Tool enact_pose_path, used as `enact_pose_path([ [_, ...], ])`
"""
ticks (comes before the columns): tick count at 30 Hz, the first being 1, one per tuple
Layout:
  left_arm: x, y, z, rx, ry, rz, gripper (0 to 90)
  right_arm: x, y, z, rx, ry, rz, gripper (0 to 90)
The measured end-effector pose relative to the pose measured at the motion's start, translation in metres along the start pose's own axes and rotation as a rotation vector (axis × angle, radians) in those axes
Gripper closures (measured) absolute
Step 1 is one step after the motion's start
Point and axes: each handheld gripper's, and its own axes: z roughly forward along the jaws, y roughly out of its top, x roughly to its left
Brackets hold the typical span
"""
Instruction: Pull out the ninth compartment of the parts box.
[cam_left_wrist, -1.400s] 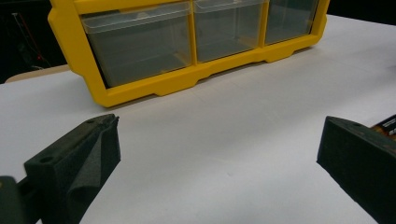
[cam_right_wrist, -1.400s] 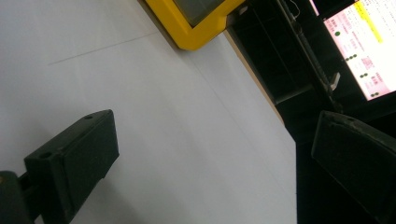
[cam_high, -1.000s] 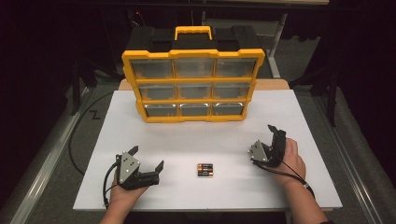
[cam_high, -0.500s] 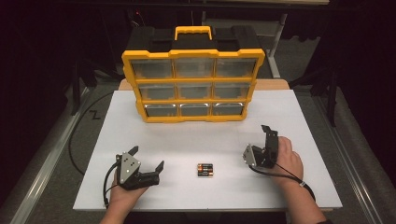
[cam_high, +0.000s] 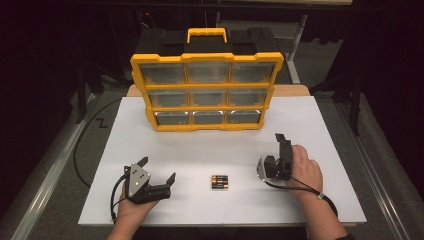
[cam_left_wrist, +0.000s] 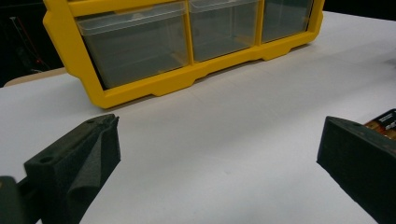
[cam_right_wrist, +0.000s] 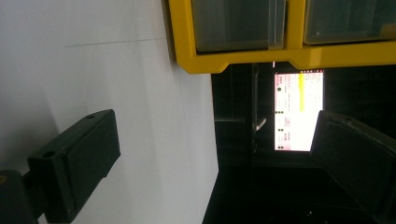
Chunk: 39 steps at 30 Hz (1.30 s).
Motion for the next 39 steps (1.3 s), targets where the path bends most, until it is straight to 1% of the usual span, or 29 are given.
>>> enact_pose_path([
  [1,0.000,0.000,0.000,0.001,-0.001,0.000,0.3,0.000,0.001,0.001,-0.004,0.004,-0.009,3.4],
  [2,0.000,0.000,0.000,0.001,0.000,0.000,0.3,0.001,0.003,0.000,0.000,-0.009,-0.021,4.2],
  [5,0.000,-0.001,0.000,0.002,0.000,-0.004,0.3,0.002,0.004,0.001,-0.009,-0.011,-0.027,6.2],
  [6,0.000,-0.001,0.000,0.003,0.000,-0.003,0.3,0.002,0.005,0.001,-0.005,-0.015,-0.032,8.2],
  [7,0.000,-0.001,0.000,0.003,-0.001,-0.005,0.3,0.003,0.006,0.001,-0.006,-0.010,-0.023,10.5],
  [9,0.000,-0.002,0.001,0.005,-0.004,-0.003,0.3,0.002,0.008,0.001,-0.010,-0.013,-0.029,15.4],
  [10,0.000,-0.002,0.001,0.006,-0.006,-0.001,0.3,0.003,0.009,0.000,-0.004,-0.016,-0.024,18.1],
  [14,-0.001,-0.002,0.001,0.003,-0.008,0.003,0.3,0.002,0.012,0.002,-0.005,-0.038,-0.026,26.9],
  [16,-0.001,-0.001,0.001,0.002,-0.010,0.002,0.3,0.000,0.015,0.003,-0.002,-0.042,-0.016,29.3],
  [17,-0.001,-0.001,0.001,0.001,-0.011,0.002,0.3,-0.001,0.017,0.004,0.000,-0.042,-0.018,31.0],
  [19,0.000,-0.001,0.001,0.002,-0.011,0.005,0.3,-0.002,0.020,0.007,-0.004,-0.048,-0.009,32.8],
  [21,0.000,-0.002,0.001,0.002,-0.012,0.003,0.3,-0.002,0.024,0.010,0.004,-0.045,-0.014,34.7],
  [22,-0.001,-0.001,0.001,0.002,-0.014,0.003,0.3,-0.001,0.026,0.011,0.001,-0.052,-0.014,35.9],
  [23,-0.001,-0.001,0.000,0.000,-0.014,0.005,0.3,-0.001,0.028,0.012,0.010,-0.056,-0.008,36.9],
  [25,-0.001,-0.001,0.000,0.000,-0.016,0.010,0.3,-0.001,0.032,0.015,0.006,-0.054,-0.008,38.9],
  [26,-0.001,-0.001,0.000,0.000,-0.017,0.011,0.3,0.000,0.033,0.017,0.002,-0.063,-0.005,39.6],
  [27,-0.002,-0.001,0.000,-0.001,-0.019,0.011,0.3,-0.001,0.036,0.017,0.008,-0.054,-0.004,40.4],
  [29,-0.002,-0.001,0.000,-0.004,-0.021,0.010,0.3,-0.001,0.039,0.020,0.006,-0.059,-0.012,41.8],
  [30,-0.001,-0.001,0.000,-0.006,-0.022,0.009,0.3,0.000,0.040,0.021,0.007,-0.058,-0.006,42.7],
  [32,-0.001,-0.001,0.000,-0.010,-0.024,0.007,0.3,0.000,0.043,0.024,0.009,-0.059,-0.015,43.8],
  [35,0.000,-0.001,0.000,-0.013,-0.025,0.003,0.3,0.001,0.046,0.028,0.008,-0.058,-0.012,45.2],
  [36,0.000,-0.001,-0.001,-0.016,-0.027,0.001,0.3,0.001,0.047,0.029,0.012,-0.055,-0.010,46.3],
  [37,0.000,-0.001,-0.001,-0.017,-0.028,0.001,0.3,0.000,0.048,0.030,0.016,-0.046,-0.018,46.8],
  [38,0.000,0.000,-0.001,-0.020,-0.029,0.001,0.3,0.001,0.049,0.031,0.010,-0.058,-0.013,47.0],
  [39,0.000,0.000,-0.001,-0.019,-0.029,0.002,0.3,0.000,0.050,0.032,0.013,-0.053,-0.017,47.4],
])
